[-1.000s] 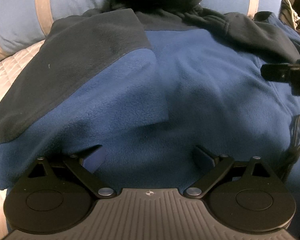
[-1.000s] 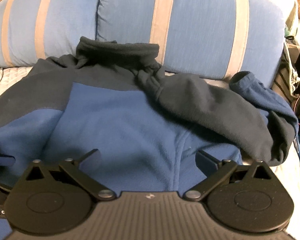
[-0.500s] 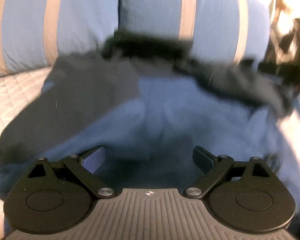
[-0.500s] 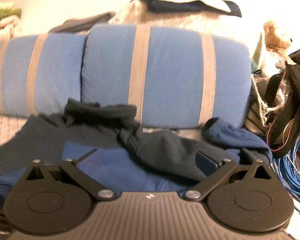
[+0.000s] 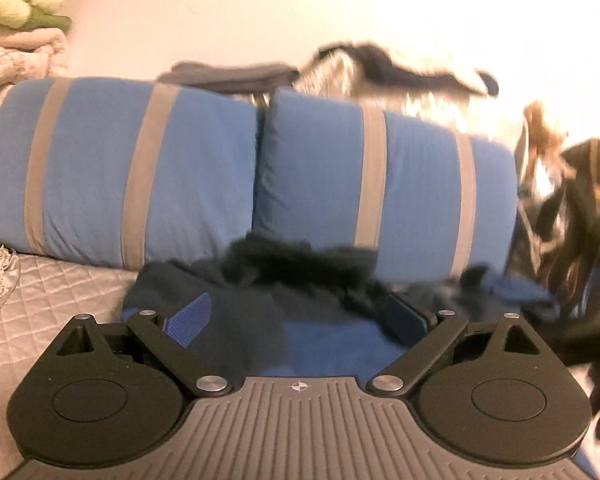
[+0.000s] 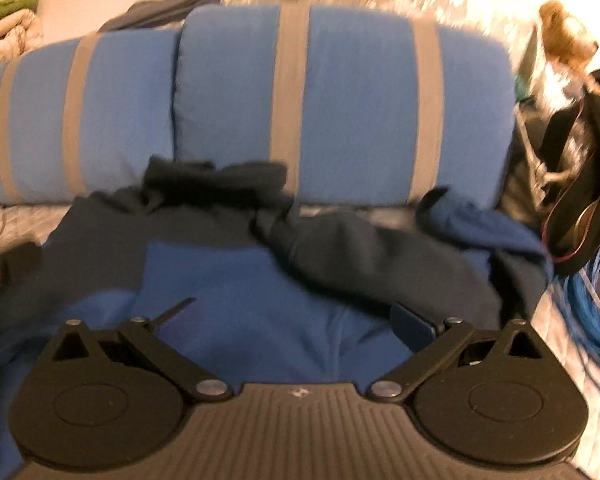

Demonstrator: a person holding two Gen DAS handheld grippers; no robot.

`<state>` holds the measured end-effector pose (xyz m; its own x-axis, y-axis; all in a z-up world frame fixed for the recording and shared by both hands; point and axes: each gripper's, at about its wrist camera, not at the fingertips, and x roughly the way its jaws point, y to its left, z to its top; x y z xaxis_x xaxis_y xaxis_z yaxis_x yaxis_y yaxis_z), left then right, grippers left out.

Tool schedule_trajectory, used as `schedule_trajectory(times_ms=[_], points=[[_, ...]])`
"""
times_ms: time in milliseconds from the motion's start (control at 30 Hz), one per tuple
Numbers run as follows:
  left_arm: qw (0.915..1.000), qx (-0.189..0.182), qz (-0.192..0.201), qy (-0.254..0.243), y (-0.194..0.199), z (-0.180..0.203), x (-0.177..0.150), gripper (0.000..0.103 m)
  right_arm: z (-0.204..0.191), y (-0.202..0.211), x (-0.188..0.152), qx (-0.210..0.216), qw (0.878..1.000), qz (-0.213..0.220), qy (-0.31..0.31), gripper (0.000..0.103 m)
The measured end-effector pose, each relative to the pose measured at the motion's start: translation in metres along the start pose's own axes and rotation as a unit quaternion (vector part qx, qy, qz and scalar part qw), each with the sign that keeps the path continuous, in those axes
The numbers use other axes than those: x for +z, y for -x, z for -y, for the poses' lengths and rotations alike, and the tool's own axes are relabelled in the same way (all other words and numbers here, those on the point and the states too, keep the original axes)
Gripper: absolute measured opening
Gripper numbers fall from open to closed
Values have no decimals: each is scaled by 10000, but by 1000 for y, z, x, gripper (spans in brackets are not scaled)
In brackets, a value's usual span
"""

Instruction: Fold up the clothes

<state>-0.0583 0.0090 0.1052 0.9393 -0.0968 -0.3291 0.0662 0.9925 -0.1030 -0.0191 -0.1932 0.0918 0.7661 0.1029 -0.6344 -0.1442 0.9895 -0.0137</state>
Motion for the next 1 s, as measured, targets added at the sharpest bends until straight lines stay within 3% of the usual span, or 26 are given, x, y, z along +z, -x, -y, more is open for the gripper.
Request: schedule_trajectory(times_ms=[267, 700, 833, 1000], points=[[9955, 112, 935, 87, 28, -6, 12, 96, -16, 1, -9, 125, 9982, -516, 265, 103], [9865, 459, 1566, -145, 53, -9, 17, 96, -41, -5, -22, 327, 9914, -1098, 627, 103], [9810, 554, 1854, -157, 62, -12, 18, 96, -43, 6, -17, 410, 9953, -678, 565, 103], [9711, 653, 2276, -300, 75, -12, 22, 96, -28, 49, 2, 439, 9947, 932, 32, 103]])
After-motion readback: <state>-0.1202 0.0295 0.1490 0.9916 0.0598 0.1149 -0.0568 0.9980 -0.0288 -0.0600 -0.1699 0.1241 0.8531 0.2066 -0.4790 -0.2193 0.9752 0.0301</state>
